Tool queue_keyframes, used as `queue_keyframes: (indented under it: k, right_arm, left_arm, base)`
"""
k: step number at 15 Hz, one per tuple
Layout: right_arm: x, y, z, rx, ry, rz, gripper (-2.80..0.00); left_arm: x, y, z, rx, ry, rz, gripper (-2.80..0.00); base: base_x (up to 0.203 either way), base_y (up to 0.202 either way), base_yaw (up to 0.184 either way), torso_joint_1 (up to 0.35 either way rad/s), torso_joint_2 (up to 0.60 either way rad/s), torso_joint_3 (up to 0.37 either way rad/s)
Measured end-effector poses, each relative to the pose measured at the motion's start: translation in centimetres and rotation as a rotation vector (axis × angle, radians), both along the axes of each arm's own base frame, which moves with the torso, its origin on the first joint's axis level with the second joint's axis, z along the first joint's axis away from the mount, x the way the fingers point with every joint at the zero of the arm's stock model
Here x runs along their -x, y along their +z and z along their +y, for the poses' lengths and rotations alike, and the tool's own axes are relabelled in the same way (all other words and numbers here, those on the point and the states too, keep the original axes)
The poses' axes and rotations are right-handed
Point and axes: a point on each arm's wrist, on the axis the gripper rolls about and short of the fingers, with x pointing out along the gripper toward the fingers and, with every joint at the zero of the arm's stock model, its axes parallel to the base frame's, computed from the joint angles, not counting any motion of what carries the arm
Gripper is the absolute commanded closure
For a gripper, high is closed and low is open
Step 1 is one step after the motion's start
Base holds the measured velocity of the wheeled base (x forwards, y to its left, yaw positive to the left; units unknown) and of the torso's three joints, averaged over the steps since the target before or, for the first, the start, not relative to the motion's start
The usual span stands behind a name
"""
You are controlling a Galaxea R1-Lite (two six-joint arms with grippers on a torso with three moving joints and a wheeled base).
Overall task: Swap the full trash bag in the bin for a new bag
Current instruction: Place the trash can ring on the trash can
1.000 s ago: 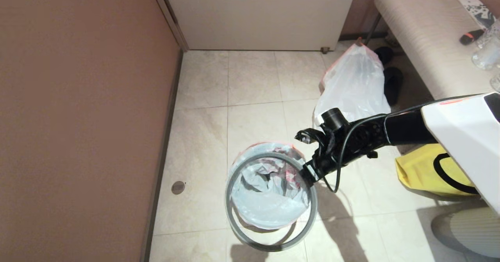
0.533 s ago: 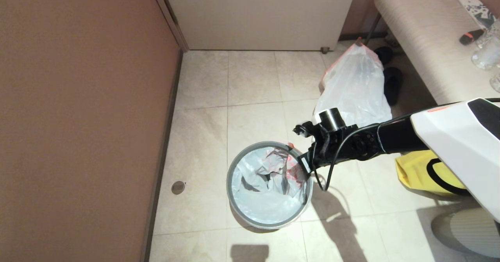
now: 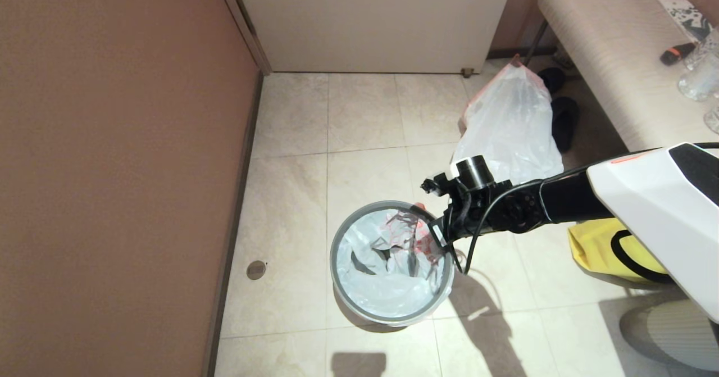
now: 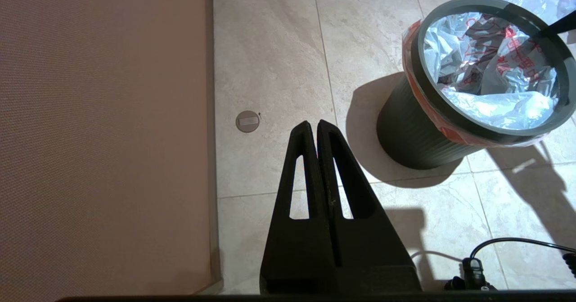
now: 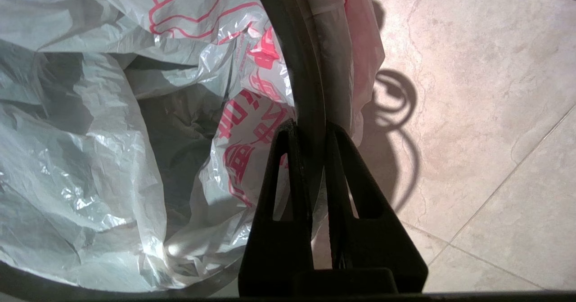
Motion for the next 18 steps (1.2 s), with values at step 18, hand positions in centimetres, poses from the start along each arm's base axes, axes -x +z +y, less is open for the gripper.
queue_keyframes:
  k: [18]
  right_arm:
    - [0.2,-2.3,1.4,0.058,0.021,-0.011,0.0]
  left_arm:
    - [0.0,0.0,0.0,0.0,0.0,0.0,0.0]
  base:
    - [0.0,0.0,0.0,0.0,0.0,0.0]
